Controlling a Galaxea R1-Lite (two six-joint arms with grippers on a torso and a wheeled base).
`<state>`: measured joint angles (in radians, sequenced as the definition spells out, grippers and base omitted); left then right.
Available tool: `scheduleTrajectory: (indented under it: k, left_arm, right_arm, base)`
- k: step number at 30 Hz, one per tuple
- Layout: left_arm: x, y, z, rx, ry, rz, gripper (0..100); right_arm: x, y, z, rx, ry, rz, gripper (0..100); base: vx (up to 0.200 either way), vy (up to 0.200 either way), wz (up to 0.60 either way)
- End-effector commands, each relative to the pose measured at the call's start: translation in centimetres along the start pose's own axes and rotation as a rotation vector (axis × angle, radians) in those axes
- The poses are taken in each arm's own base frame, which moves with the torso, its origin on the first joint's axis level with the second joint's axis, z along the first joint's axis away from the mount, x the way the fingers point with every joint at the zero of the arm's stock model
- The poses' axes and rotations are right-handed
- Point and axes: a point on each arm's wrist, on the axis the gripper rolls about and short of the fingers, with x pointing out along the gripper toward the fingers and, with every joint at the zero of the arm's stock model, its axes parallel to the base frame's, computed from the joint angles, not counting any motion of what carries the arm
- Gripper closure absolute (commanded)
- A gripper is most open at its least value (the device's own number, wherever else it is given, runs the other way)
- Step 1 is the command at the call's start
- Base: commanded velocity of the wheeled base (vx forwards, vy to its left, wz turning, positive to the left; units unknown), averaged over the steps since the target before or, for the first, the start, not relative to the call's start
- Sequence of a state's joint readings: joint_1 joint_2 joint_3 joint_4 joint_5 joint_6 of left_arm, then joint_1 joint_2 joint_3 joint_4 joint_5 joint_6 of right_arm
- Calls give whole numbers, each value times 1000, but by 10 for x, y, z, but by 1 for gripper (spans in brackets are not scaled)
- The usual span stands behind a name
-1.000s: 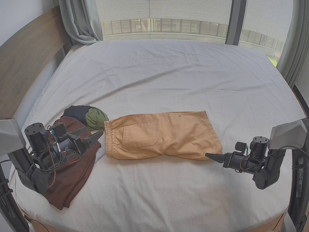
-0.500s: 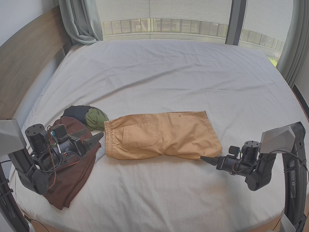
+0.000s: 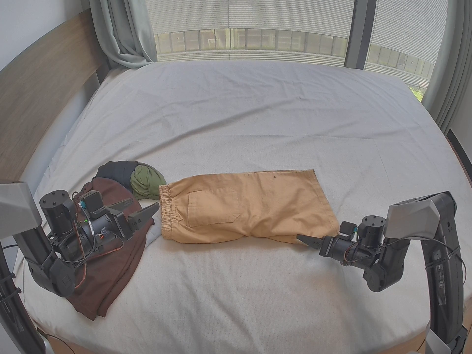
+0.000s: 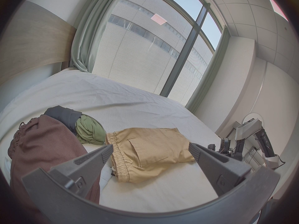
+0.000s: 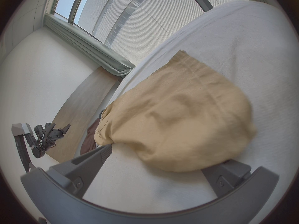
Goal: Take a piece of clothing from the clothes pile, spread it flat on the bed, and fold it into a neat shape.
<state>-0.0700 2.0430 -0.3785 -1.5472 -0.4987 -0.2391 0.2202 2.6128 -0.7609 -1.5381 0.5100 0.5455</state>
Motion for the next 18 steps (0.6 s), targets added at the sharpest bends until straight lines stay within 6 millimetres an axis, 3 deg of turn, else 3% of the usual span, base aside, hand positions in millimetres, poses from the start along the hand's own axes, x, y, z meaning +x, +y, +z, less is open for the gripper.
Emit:
scheduleTrajectory:
  k: [1,18]
  left_arm:
    - [0,0,0,-2,1,0,0]
    - [1,1,-1,-5,1,-2,0]
  right_arm:
    - [14,0,-8,11,17,19,0]
    - [47,4,-7,36,-64,42,0]
  base:
    - [0,0,0]
    - [0,0,0]
